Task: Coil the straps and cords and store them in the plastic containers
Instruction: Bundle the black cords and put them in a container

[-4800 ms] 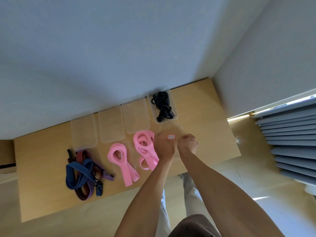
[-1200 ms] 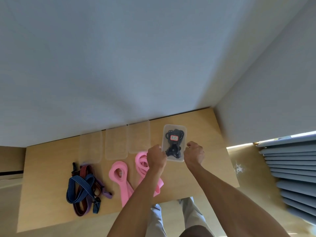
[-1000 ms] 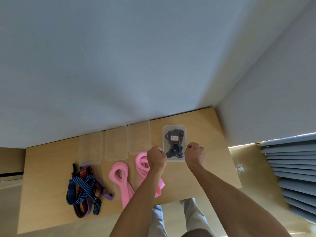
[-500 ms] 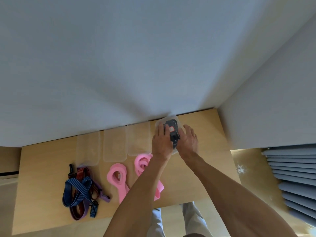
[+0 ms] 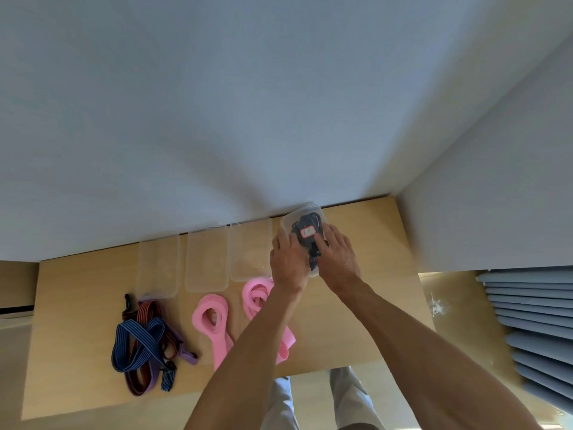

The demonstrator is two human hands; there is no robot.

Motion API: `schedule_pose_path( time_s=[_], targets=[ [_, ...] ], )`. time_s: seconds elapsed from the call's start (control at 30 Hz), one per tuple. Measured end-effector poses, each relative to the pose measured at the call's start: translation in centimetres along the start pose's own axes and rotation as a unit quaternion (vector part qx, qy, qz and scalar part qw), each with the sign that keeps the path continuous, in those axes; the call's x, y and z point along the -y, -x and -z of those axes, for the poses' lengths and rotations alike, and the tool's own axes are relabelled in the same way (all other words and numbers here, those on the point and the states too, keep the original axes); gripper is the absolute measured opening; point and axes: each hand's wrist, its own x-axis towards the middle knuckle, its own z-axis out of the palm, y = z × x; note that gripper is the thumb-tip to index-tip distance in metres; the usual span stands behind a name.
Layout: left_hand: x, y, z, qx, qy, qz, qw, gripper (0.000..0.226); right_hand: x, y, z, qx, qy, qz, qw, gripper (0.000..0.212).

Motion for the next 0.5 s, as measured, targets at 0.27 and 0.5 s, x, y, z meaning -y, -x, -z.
schedule_pose_path(
  time_s=[0.27,0.5],
  targets=[
    [0.0,-0.6,1.3,0.001,0.068,-0.066,0.996,0.036,0.3,0.1,-0.3,0.007,0.003,-0.047,0.999,0.049],
    [3.9,6.3,2.9,-0.015,0.109,0.016,0.994,0.02,3.6,3.2,1.3,-0.019,-0.06,-0.044,0.997,0.023]
  ],
)
